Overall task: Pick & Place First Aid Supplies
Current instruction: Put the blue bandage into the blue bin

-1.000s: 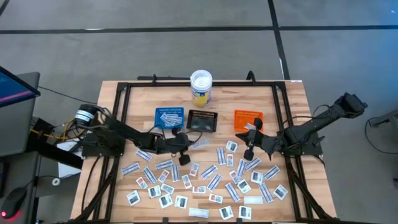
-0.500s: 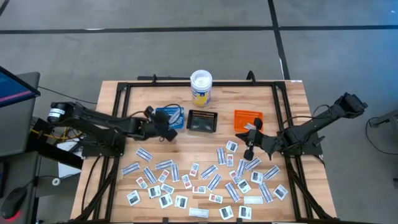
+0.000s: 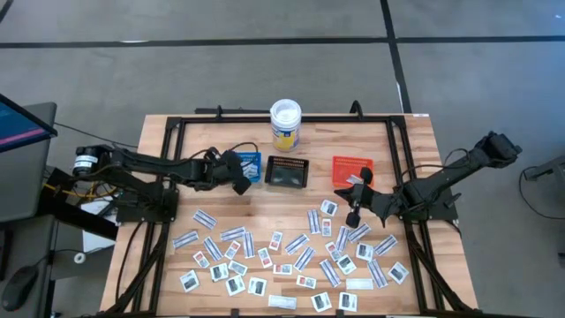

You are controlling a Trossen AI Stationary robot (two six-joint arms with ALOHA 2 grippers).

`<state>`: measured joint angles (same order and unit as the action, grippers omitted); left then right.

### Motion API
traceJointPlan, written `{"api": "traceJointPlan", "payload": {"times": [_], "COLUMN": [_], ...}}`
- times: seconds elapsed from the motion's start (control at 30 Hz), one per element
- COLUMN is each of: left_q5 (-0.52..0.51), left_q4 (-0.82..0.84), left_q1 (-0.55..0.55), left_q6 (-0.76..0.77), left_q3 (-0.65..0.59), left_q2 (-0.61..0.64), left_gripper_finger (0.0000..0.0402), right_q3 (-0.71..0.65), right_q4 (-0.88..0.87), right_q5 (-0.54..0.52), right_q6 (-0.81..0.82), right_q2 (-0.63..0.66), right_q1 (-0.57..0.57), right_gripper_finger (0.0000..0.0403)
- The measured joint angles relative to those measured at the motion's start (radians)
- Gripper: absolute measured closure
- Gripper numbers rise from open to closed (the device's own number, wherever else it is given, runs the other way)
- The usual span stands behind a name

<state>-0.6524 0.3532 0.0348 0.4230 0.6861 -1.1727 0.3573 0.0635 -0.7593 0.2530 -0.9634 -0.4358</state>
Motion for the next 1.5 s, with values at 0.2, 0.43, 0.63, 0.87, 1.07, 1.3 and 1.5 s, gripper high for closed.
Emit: {"api": "traceJointPlan", "payload": {"times": [0.2,0.43,0.63,0.87,1.07,1.3,1.5], "left_q5": [0.156,0.294,0.290,0.345,0.408,0.444,0.445], "left_q4": [-0.188,-0.157,0.030,0.458,0.572,0.571,0.556], "left_q1": [-0.107,-0.320,-0.474,-0.545,-0.532,-0.526,-0.526], "left_q6": [-0.040,0.112,0.403,0.763,0.862,0.869,0.898], "left_q3": [0.001,0.001,0.001,0.001,0.001,0.001,-0.052], "left_q2": [0.007,0.033,0.033,0.033,0.033,0.023,-0.004], "left_gripper_finger": [0.0315,0.0315,0.0315,0.0315,0.0288,0.0210,0.0168], "right_q3": [0.000,0.000,0.000,0.000,0.000,0.000,0.000], "right_q4": [0.001,0.001,0.001,0.002,0.002,0.002,0.002], "right_q5": [0.000,0.000,0.000,0.000,0.000,0.000,0.000], "right_q6": [0.000,0.001,0.002,0.002,0.001,0.001,0.002], "right_q2": [0.000,0.000,-0.008,-0.007,-0.007,-0.007,-0.007], "right_q1": [0.000,0.000,0.000,0.000,0.000,0.000,0.000], "right_gripper_finger": [0.0403,0.0403,0.0403,0.0403,0.0403,0.0403,0.0403]}}
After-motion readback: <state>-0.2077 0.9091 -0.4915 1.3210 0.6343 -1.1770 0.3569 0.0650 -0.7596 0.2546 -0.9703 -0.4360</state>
